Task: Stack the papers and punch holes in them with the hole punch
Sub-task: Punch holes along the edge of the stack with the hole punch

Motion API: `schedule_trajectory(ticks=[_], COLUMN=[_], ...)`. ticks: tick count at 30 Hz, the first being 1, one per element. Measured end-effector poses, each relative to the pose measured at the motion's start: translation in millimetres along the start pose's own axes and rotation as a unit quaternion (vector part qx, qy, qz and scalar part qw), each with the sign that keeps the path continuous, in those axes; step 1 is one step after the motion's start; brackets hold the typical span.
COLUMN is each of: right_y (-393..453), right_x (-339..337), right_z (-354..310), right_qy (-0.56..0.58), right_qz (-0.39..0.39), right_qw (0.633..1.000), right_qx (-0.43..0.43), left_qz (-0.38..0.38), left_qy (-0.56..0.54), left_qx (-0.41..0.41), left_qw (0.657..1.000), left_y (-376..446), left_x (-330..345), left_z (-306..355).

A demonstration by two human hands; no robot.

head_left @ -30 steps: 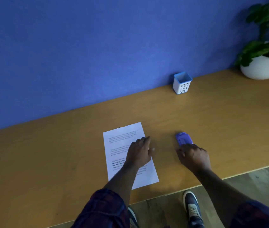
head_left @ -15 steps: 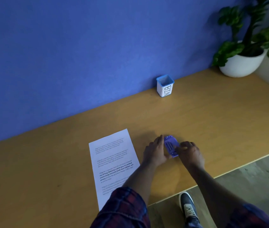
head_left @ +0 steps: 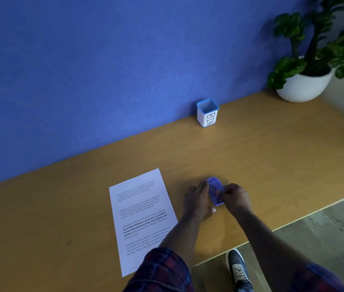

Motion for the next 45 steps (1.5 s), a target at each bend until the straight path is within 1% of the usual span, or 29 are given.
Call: schedule_trajectory(ticks=[3, 8, 16, 26, 34, 36, 38, 39, 41, 43, 45], right_y=[-2.5, -12.0, -31.0, -45.2, -46.3, -45.9, -44.9, -44.8, -44.6, -44.7, -43.2], right_x=[4.1, 22.2, 57.1, 77.6, 79.7, 79.9, 80.0, 80.0, 79.6, 78.7, 77.2], right_z=[-6.1, -23.0, -51.1, -57.3, -58.2, -57.9, -57.2, -56.8, -57.9, -61.0, -65.3], right_qy=[0.014, 0.010, -0.001, -0.038, -0.068, -0.074, -0.075, -0.075, -0.074, -0.071, -0.066], right_qz=[-0.011, -0.043, -0.084, -0.100, -0.093, -0.093, -0.094, -0.095, -0.100, -0.109, -0.116], right_qw=[1.000, 0.999, 0.994, 0.992, 0.991, 0.991, 0.991, 0.991, 0.991, 0.990, 0.991], right_qx=[-0.009, -0.029, -0.064, -0.068, -0.069, -0.064, -0.059, -0.057, -0.054, -0.045, -0.033], left_qz=[0.023, 0.105, 0.147, 0.142, 0.131, 0.137, 0.158, 0.176, 0.223, 0.264, 0.260], left_qy=[-0.022, -0.049, -0.043, -0.057, -0.082, -0.087, -0.074, -0.066, -0.061, -0.060, -0.079], left_qx=[-0.006, -0.015, -0.036, -0.052, -0.063, -0.056, -0.058, -0.072, -0.135, -0.237, -0.365], left_qw=[0.999, 0.993, 0.988, 0.987, 0.986, 0.985, 0.983, 0.980, 0.963, 0.933, 0.891], left_y=[-3.4, -15.8, -44.5, -62.4, -61.6, -63.4, -68.9, -74.1, -88.1, -107.6, -128.4], left_x=[-2.2, -10.1, -24.4, -21.1, -18.3, -18.9, -20.5, -21.4, -22.4, -22.6, -19.9], left_z=[-5.7, -29.6, -73.0, -89.5, -95.1, -97.4, -104.0, -110.4, -130.8, -155.9, -178.8])
Point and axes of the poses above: each hand's wrist, its own y-axis towards the middle knuckle, its own x-axis out of the palm, z = x × y, the point moved 4 cm from there along y, towards the middle knuckle, and after that the axes turned 4 degrees about x, right-handed, at the moved point
